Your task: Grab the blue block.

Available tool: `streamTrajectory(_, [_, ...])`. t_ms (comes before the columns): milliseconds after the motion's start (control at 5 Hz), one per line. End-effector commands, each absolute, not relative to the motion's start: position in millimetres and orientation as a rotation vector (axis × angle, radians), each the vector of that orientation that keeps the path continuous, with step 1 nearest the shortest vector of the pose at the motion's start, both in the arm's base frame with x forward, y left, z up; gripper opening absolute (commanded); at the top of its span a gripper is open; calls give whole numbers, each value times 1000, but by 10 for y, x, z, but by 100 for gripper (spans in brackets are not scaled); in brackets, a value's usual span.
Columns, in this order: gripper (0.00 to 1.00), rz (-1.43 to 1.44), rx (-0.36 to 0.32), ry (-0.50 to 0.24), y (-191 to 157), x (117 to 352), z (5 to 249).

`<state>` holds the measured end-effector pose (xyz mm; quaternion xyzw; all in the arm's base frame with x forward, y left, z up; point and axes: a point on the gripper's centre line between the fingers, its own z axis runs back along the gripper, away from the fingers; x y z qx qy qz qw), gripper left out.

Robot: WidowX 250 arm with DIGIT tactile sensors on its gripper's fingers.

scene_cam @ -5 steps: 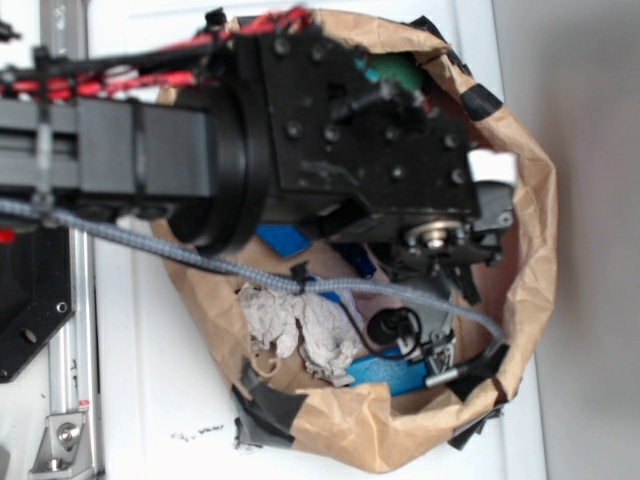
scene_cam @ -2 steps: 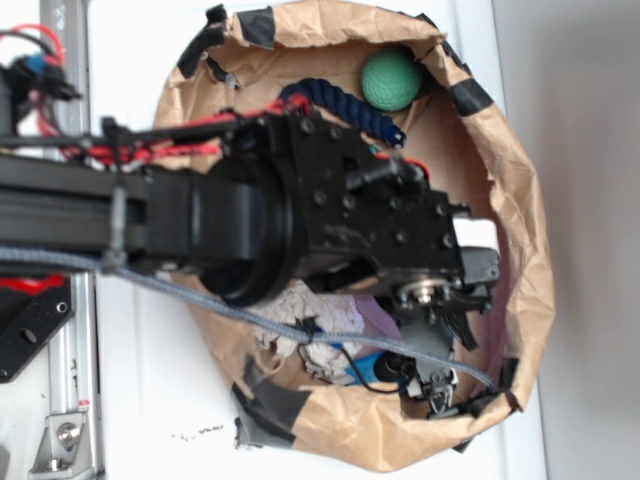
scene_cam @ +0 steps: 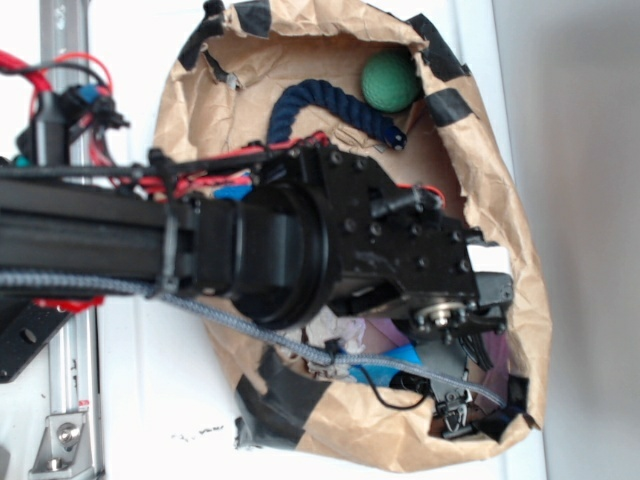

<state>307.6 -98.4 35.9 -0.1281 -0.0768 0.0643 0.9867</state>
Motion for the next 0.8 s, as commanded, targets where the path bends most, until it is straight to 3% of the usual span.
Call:
streamTrajectory(0, [100,14,-314,-169,-1431,2808,528])
streamTrajectory(400, [100,1,-287,-113,-1554,2719,103])
streamTrajectory(600, [100,-4,-100,-75,-1506,2727,-30])
